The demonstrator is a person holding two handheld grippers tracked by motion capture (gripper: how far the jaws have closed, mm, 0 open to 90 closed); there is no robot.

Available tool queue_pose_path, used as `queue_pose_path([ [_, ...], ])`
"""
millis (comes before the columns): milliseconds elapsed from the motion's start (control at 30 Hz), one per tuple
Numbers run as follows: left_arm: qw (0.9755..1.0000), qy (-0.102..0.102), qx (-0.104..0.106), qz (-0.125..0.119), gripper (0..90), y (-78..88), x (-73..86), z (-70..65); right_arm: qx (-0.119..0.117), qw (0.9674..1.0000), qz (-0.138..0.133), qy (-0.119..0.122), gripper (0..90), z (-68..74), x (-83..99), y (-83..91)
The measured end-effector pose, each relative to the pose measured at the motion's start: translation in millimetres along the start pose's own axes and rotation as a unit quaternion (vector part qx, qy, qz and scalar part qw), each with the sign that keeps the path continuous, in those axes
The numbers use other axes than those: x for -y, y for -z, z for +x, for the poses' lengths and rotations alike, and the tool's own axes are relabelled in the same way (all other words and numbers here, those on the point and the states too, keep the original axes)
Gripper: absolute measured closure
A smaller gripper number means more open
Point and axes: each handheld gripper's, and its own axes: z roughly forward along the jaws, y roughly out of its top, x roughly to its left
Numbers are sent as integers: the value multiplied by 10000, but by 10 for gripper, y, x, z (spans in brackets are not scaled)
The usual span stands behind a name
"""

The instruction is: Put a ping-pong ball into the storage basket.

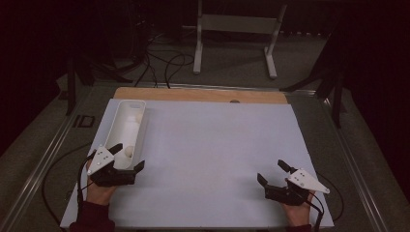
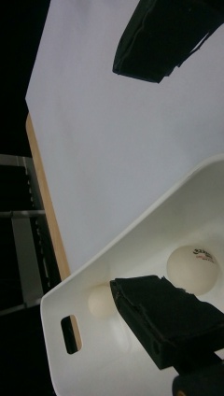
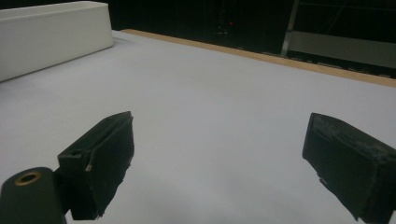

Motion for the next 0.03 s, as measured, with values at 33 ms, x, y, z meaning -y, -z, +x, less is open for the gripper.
queue_pose_path([
  [33, 10000, -5, -12, 1, 14, -4, 0, -2, -13, 10000, 6, 4, 88, 2, 1, -2],
])
